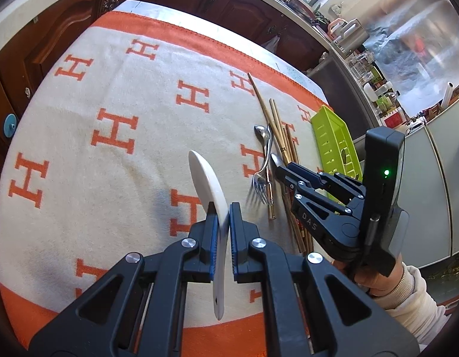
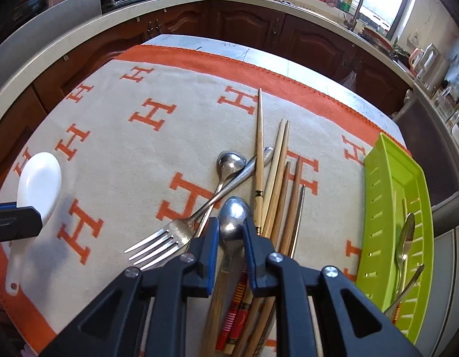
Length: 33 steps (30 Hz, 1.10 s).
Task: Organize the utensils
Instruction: 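Grasp a steel spoon with the right gripper while the left holds the white spoon, then lower both held utensils into the tray and open both grippers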
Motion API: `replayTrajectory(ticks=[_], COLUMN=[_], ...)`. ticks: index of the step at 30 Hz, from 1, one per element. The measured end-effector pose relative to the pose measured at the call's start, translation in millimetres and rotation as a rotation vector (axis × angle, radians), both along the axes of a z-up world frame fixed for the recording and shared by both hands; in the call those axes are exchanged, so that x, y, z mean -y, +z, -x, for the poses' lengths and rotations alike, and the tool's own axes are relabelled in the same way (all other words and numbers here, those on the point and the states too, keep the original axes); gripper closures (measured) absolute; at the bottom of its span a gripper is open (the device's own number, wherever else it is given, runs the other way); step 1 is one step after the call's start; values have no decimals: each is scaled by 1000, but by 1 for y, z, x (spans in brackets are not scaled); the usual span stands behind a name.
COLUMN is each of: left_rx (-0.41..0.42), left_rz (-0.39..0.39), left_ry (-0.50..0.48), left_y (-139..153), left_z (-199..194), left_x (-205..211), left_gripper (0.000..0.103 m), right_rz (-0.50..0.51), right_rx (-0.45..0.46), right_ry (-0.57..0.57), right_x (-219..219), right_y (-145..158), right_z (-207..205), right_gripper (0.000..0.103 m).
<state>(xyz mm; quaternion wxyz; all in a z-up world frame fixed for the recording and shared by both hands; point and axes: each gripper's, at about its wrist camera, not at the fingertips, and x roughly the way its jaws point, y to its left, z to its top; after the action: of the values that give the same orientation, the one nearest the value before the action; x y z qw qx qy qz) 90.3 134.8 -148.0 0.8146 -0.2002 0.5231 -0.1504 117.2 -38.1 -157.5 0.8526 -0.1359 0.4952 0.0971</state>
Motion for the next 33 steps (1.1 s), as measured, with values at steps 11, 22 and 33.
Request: replayTrajectory(ticks=[11,22,33], left_rx=[-14,6,40], left_rz=[17,0,-24], left_ry=[-13,-54,-147], left_y=[-8,3,35], left_z=[-4,0,8], left_x=[7,21,66], left_gripper=[98,98,98], right_rz=[83,-316,-559], right_rx=[9,-110,-104], right_ry=[0,-167,-276], right_x=[-7,50,119], right_y=[-8,6,40], right_z=[-2,-7,34], right_gripper=[87,100,100])
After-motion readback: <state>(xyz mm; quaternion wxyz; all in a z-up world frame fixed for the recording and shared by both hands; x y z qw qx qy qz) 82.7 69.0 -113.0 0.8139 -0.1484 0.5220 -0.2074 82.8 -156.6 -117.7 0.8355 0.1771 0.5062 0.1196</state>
